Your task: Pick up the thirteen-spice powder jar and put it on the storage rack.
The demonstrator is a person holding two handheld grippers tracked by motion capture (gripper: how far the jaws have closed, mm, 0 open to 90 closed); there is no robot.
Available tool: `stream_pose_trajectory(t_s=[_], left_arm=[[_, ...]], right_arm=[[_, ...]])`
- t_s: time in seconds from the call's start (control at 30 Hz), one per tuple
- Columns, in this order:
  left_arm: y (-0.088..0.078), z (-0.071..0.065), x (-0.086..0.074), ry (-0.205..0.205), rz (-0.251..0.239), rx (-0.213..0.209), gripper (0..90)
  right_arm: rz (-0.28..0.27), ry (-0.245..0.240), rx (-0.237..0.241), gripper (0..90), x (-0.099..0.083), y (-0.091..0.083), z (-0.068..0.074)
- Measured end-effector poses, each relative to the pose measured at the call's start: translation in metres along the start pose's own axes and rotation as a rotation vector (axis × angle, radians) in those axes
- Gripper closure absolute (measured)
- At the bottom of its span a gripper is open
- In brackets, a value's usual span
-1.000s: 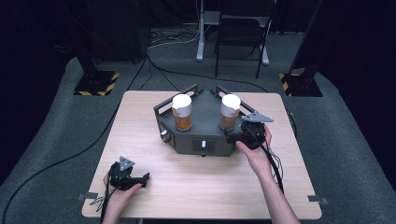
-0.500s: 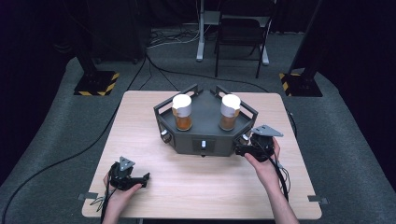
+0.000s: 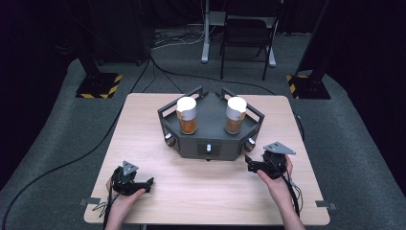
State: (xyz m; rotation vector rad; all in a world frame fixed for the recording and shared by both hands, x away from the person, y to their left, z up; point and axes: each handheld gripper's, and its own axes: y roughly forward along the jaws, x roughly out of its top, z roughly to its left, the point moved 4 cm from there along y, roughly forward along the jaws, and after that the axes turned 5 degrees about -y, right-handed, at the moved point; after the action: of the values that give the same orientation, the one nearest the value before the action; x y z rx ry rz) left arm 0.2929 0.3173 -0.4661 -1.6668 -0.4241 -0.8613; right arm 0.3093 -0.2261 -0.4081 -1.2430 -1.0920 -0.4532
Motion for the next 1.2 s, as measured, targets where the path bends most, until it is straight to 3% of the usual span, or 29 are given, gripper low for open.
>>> stream_pose_trajectory(t_s=[0.27, 0.67, 0.9, 1.2], left_arm=[[0.0, 0.0, 0.0, 0.0, 0.0, 0.0, 5.5], [0.0, 0.0, 0.0, 0.0, 0.0, 0.0, 5.5], [0.0, 0.0, 0.0, 0.0, 0.0, -0.001, 5.5], [0.0, 0.0, 0.0, 0.0, 0.0, -0.001, 5.4]], right_arm=[[0.03, 0.029, -0.004, 8.3, -0.025, 0.003, -0.004], [0.085, 0.053, -0.018, 8.7, -0.049, 0.007, -0.01], [0.149, 0.073, -0.015, 8.5, -0.057, 0.012, -0.014], [0.168, 0.071, -0.034, 7.7, -0.059, 0.007, -0.014]])
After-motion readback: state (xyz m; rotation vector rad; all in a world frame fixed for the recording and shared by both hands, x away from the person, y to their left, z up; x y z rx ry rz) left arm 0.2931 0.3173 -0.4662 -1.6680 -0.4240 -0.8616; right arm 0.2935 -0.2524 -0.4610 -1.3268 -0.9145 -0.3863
